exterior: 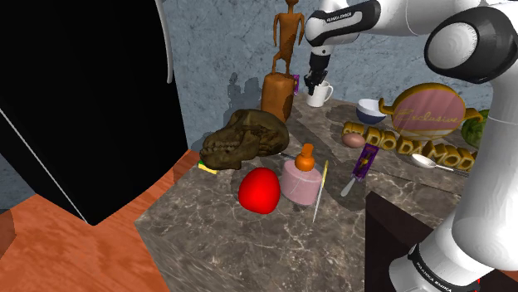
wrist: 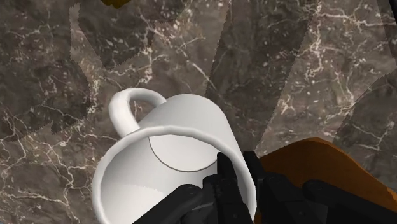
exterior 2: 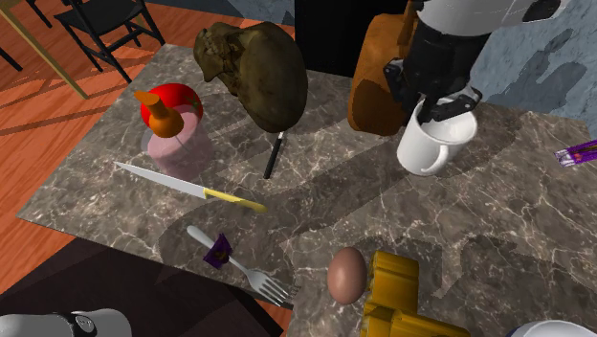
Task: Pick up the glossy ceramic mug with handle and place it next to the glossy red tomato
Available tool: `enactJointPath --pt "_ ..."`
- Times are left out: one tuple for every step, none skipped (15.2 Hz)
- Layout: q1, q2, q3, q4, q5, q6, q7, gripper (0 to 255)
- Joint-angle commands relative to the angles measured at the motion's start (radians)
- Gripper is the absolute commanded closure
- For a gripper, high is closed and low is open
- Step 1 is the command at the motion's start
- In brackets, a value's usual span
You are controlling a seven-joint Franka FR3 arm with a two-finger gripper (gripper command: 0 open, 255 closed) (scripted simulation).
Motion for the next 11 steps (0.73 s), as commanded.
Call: enactJointPath --pt "0.0 -0.007 -0.001 0.018 -0.002 -0.025 0.0 255" --pt "-0.001 -0.007 -0.001 0.031 -0.002 -0.038 0.0 255" --pt "-0.001 -0.008 -0.001 0.043 -0.002 -0.051 -0.001 255" --pt "-0.002 -0.008 -0.002 0.056 -0.002 -0.064 -0.001 255" --pt "-0.002 -0.009 -0.002 0.069 -0.002 -0.078 -0.001 255" --pt "-0.003 -0.008 -0.002 0.083 -0.002 -0.091 -0.001 255" --pt "-0.003 -0.008 -0.002 0.097 -0.002 -0.105 -0.002 255" --pt "-0.004 -0.007 -0.003 0.112 -0.002 -0.119 -0.002 255" --pt "-0.005 -0.006 -0.003 0.127 -0.002 -0.133 -0.002 255" --pt "-0.006 -0.005 -0.003 0.142 -0.001 -0.147 -0.003 255" --pt "-0.006 -0.005 -0.003 0.146 -0.001 -0.151 -0.003 255"
